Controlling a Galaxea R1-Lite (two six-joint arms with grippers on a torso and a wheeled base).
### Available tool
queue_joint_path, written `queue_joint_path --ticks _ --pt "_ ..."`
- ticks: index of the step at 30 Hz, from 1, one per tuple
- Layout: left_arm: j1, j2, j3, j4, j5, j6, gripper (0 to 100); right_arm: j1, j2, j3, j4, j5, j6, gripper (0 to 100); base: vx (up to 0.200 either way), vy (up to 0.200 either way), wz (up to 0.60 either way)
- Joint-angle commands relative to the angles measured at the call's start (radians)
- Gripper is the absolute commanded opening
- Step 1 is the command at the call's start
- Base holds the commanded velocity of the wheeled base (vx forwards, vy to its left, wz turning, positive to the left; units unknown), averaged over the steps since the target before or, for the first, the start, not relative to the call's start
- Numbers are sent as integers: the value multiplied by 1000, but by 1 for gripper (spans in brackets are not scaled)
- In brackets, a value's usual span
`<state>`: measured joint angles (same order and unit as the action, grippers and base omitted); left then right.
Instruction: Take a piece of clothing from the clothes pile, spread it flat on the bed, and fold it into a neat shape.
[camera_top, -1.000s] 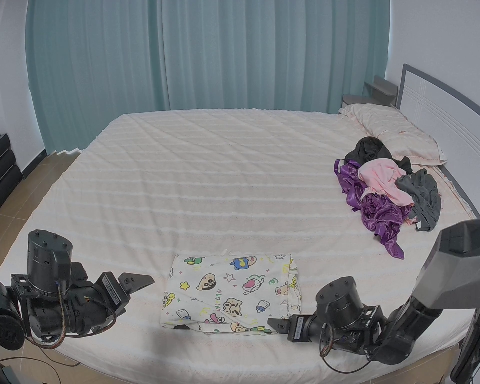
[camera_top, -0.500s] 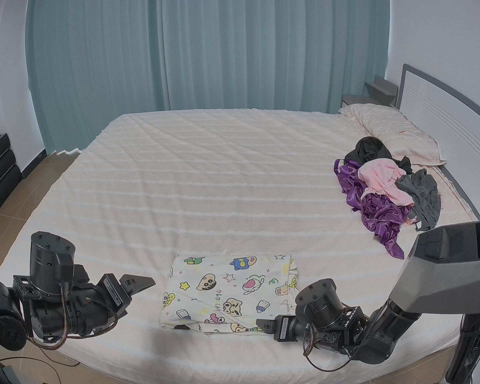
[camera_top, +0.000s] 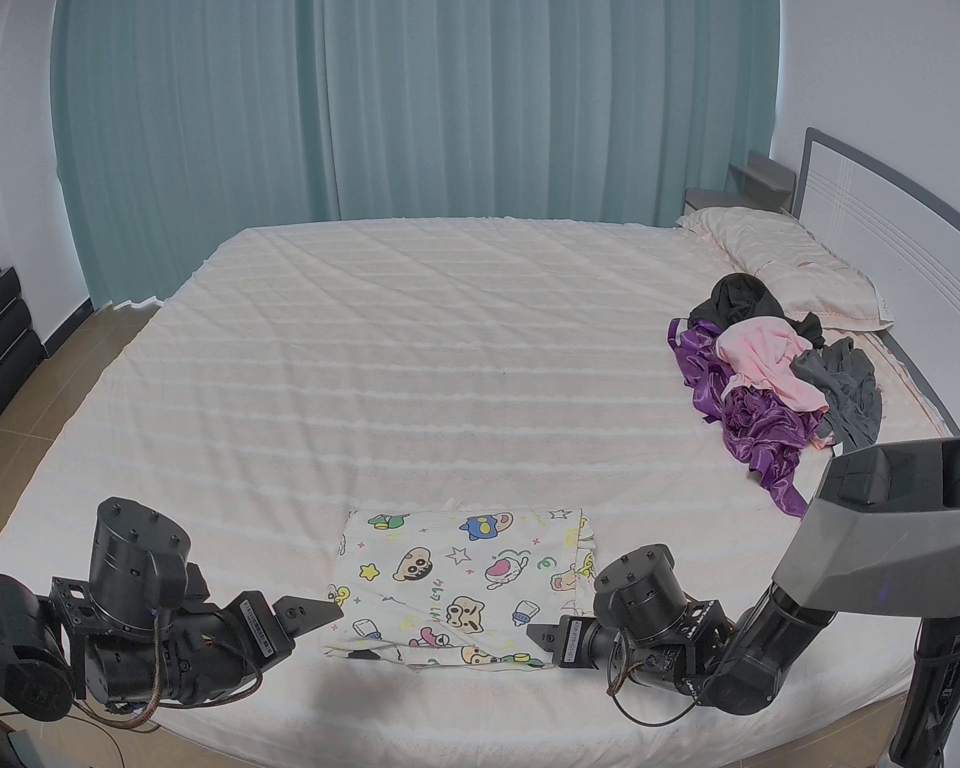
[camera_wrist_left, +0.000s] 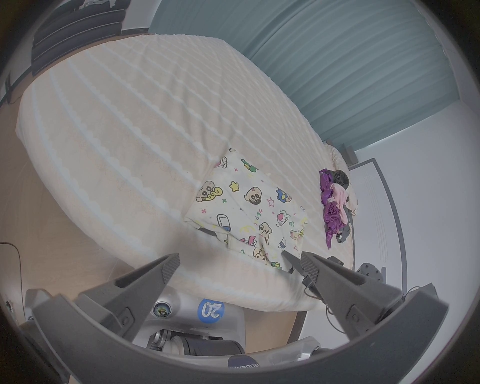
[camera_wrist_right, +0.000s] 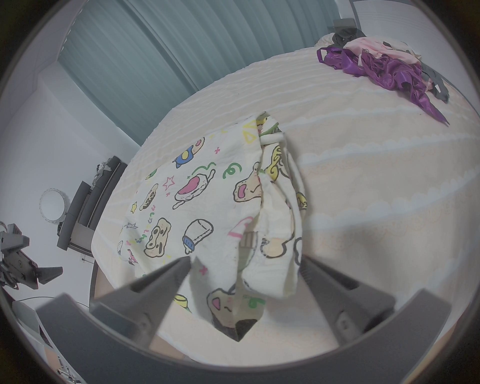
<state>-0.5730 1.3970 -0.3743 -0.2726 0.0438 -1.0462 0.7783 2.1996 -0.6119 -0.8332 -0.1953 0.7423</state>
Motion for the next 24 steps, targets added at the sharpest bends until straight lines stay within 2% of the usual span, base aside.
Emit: queue_joint_path --ticks 1,24 --pt "-5 20 1 0 1 0 100 -1 5 -2 -1 1 0 0 0 0 0" --pt "-16 22 1 1 1 -2 100 -45 -58 69 3 -1 0 0 0 0 0"
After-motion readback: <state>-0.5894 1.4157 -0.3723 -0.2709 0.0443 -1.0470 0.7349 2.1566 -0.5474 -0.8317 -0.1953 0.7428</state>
